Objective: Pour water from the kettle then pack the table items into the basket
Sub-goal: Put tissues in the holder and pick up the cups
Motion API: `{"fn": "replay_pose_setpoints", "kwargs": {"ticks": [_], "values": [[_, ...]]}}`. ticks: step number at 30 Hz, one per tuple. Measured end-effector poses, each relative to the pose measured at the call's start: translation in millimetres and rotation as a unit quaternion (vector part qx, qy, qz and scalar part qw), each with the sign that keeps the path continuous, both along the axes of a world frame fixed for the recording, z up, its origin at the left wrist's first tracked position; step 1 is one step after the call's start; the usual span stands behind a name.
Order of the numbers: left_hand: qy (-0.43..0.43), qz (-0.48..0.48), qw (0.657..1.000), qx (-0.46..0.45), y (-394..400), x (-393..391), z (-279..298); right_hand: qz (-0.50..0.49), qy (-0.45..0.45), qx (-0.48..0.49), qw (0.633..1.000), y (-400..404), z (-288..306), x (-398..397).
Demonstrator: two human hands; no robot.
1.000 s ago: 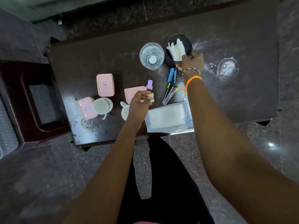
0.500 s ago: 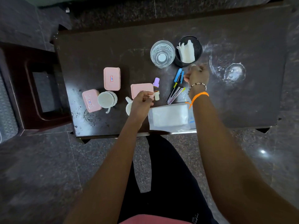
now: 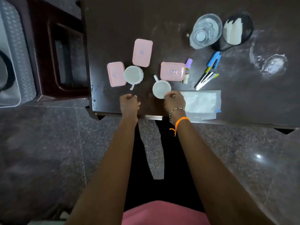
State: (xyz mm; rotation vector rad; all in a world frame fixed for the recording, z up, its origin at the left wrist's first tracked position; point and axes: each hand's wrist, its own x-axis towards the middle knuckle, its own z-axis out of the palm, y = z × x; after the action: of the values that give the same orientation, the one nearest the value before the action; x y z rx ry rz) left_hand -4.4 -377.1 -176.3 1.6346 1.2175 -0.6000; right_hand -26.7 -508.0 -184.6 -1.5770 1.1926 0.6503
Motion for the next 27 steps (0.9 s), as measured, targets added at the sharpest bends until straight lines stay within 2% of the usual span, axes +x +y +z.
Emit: {"fn": "replay_pose_setpoints", "kwargs": {"ticks": [4,8,12,17,22,27], "values": [[-0.013,-0.011,0.999,-0.034,28,1,-9,0.155,-0.006,-0.071,0.985,26,-6,-5],[-0.043,-0.176,0.983,-0.037,43,4,-27,0.183,-0.004,-0.073,0.980,36,-21,-7],[-0.088,-0.312,0.946,0.021,51,14,-40,0.197,-0.026,-0.155,0.968,36,-27,-11],[-0.135,-0.363,0.920,0.064,59,25,-44,0.207,-0.067,-0.181,0.959,39,-26,-19],[-0.171,-0.410,0.893,0.071,67,26,-21,0.186,-0.123,-0.210,0.952,53,-6,-22],[-0.198,-0.388,0.897,0.079,89,10,18,0.240,-0.168,-0.263,0.919,66,27,-19]]}}
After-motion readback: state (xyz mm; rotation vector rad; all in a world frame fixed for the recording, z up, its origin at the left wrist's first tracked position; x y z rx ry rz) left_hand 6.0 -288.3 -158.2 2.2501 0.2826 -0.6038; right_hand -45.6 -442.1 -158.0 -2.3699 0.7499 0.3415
